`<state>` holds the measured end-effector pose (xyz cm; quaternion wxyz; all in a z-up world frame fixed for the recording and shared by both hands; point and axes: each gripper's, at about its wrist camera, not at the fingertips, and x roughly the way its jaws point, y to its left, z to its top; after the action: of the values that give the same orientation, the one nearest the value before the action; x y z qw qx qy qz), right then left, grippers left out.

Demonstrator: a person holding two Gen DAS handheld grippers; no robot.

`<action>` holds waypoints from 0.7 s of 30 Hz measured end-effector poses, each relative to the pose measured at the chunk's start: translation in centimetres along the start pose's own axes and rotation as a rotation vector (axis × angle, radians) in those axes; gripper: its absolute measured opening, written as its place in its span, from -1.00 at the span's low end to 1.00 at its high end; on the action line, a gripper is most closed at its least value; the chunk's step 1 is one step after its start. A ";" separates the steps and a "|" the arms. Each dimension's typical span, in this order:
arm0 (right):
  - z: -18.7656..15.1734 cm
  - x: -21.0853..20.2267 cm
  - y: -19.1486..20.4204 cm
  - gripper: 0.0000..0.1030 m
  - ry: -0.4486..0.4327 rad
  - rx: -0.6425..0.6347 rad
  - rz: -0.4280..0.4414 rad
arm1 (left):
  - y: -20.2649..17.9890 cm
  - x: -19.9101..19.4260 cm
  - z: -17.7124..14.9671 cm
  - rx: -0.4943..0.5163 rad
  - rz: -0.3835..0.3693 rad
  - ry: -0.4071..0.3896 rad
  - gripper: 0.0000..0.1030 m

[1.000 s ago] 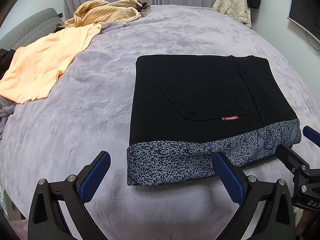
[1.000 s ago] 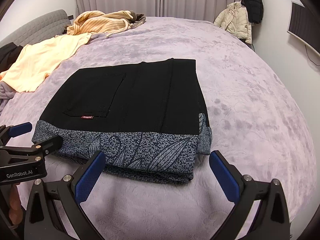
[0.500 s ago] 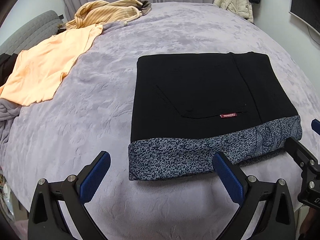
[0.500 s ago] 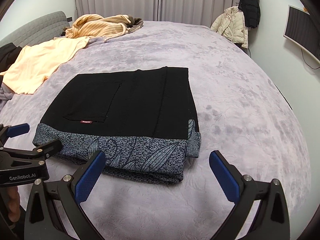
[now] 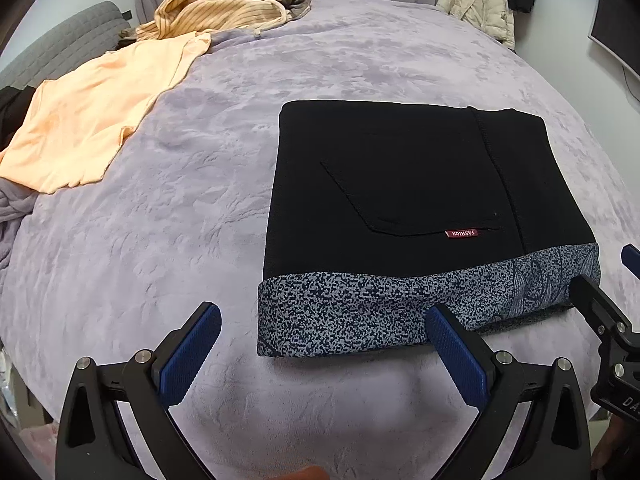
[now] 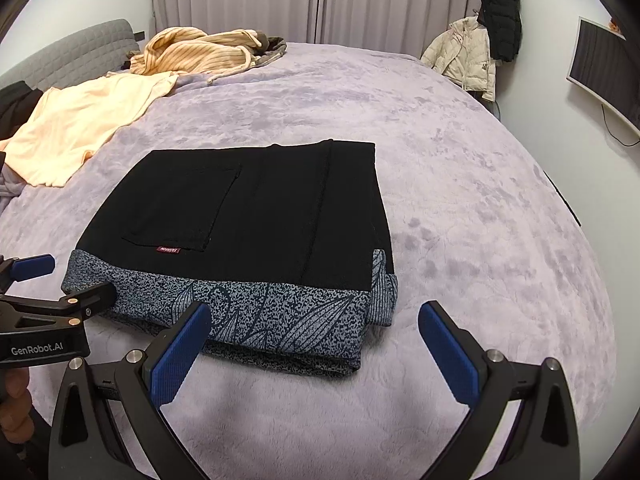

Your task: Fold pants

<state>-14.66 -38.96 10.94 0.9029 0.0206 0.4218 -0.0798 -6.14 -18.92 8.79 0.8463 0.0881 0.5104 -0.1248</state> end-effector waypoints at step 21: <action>0.2 -0.1 -0.2 1.00 0.007 -0.008 0.006 | -0.8 -0.4 -0.1 0.022 0.001 -0.005 1.00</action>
<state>-14.65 -39.14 11.15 0.9018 0.0185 0.4252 -0.0755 -6.65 -19.61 9.04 0.8465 0.0976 0.5068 -0.1302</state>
